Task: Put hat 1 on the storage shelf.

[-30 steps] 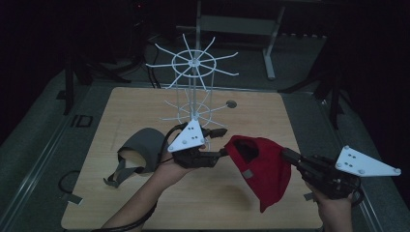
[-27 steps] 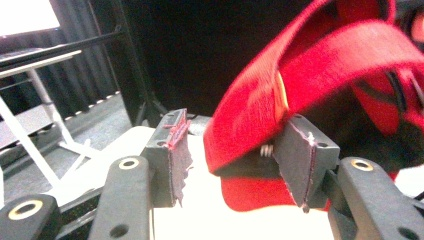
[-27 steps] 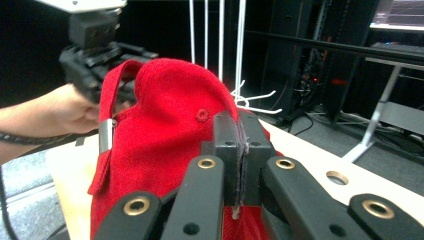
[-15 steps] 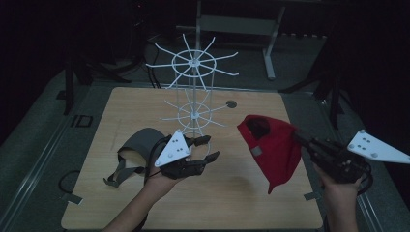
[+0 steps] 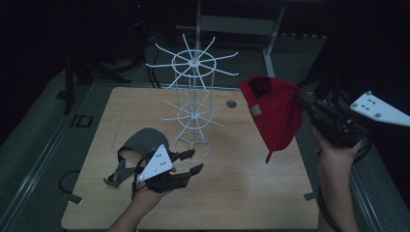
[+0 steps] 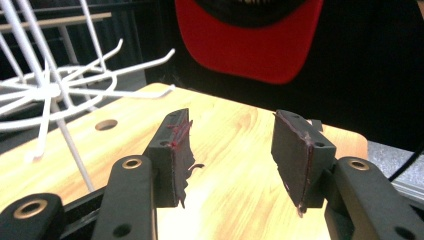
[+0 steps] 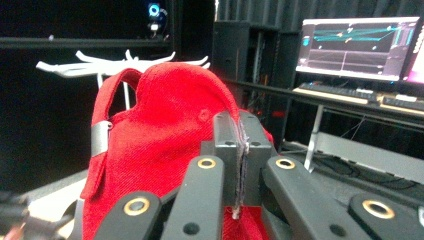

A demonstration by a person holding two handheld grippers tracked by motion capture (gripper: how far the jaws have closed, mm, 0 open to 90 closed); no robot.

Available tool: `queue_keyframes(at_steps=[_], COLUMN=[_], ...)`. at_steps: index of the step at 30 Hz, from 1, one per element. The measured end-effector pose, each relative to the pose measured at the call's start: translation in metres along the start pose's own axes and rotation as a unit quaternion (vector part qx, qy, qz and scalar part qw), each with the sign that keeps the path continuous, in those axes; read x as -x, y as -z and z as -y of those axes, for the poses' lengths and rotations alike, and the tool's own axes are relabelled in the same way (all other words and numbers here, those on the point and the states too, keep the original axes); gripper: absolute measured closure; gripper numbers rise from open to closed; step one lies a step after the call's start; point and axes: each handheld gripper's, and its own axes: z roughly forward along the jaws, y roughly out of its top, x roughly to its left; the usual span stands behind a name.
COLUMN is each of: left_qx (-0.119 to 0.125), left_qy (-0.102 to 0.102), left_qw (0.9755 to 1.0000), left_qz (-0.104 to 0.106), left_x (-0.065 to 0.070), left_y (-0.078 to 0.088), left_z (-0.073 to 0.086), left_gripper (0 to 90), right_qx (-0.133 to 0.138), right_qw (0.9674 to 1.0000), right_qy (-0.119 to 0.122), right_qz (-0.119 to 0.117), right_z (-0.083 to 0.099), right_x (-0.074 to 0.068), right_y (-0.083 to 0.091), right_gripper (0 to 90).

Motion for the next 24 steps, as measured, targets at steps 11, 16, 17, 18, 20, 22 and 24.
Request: queue_keyframes(at_steps=[11,16,17,18,20,22,24], left_qx=[-0.001,-0.004,-0.005,-0.006,-0.006,-0.006,-0.006], left_qy=[0.012,0.011,0.013,0.014,0.013,0.015,0.016], left_qw=[0.9999,0.9999,0.9999,0.9999,0.9998,0.9998,0.9998], left_qz=[-0.007,-0.007,-0.010,-0.009,-0.011,-0.011,-0.013], left_x=[-0.004,-0.004,-0.005,-0.005,-0.005,-0.005,-0.006], left_y=[0.006,0.005,0.005,0.005,0.005,0.005,0.006], left_z=[0.009,0.011,0.012,0.013,0.014,0.015,0.016], left_gripper=[50.3,50.3,50.3,50.3,50.3,50.3,50.3], right_qx=[0.008,-0.011,-0.016,-0.018,-0.021,-0.022,-0.027], right_qw=[0.9997,0.9998,0.9998,0.9998,0.9998,0.9998,0.9996], right_qy=[-0.021,-0.010,-0.006,-0.004,0.002,0.000,0.002], right_qz=[0.011,0.009,0.006,0.004,0.002,-0.005,-0.007], right_z=[-0.015,-0.010,-0.007,-0.006,-0.004,0.000,0.006], right_x=[0.004,0.000,-0.003,-0.004,-0.006,-0.006,-0.006], right_y=[-0.028,-0.039,-0.042,-0.043,-0.044,-0.046,-0.047], right_gripper=[89.0,89.0,88.9,88.9,88.9,88.9,88.9])
